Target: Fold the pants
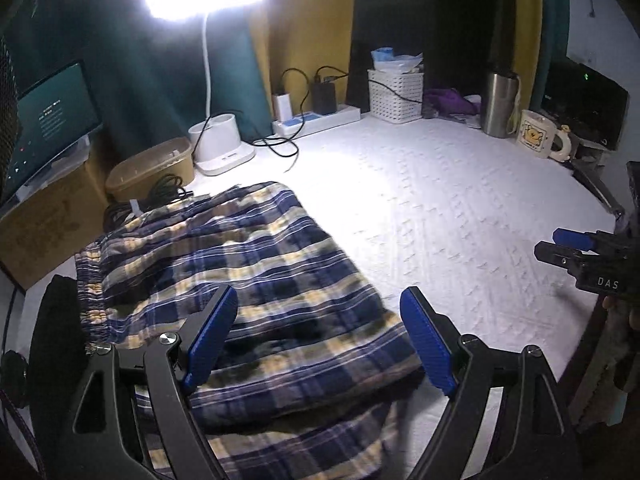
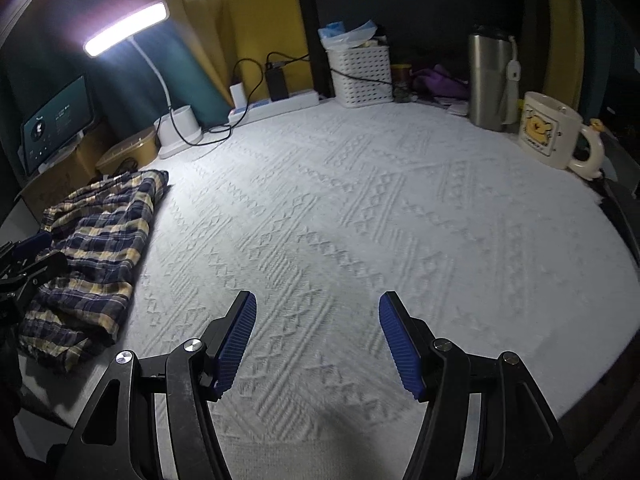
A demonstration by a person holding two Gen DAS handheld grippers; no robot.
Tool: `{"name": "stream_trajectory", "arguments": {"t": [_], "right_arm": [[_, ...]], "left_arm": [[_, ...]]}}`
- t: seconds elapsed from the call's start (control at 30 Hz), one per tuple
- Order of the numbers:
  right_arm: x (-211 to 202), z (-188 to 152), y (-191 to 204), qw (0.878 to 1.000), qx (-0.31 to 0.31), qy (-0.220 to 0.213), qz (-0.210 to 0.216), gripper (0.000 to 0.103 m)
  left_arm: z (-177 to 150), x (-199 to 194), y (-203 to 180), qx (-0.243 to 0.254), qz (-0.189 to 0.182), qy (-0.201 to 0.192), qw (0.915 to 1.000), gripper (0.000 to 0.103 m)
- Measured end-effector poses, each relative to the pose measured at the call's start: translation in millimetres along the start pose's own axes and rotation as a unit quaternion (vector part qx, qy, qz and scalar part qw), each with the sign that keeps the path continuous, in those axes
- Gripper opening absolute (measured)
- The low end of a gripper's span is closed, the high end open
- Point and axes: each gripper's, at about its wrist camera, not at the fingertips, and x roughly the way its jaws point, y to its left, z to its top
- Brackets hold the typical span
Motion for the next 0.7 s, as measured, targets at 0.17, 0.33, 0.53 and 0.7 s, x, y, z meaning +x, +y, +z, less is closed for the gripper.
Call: {"name": "stream_trajectory", "arguments": {"t": [0.17,0.33,0.53,0.7], "right_arm": [[-18,-4,-4,1.000,0.001,-0.015,-0.010,0.066],[-35,-8,-7,0.999,0.002,-0.029,-0.017,0.066],[-54,-15,-10,0.999,0.003,-0.043,-0.024,0.066],[-71,-20,-13,0.998,0.006,-0.058,-0.027,0.066]], "left_arm": [[1,-11,-11,0.003,-0.010,-0.015,0.9998,0.084],[3,-25,-19,0.008,-0.019,-0.030,0.9993,0.084],[1,-45,-27,0.006,-0.033,-0.045,0.9984,0.084],[1,-58,-33,0.003,-0.044,-0.058,0.9973,0.084]]}}
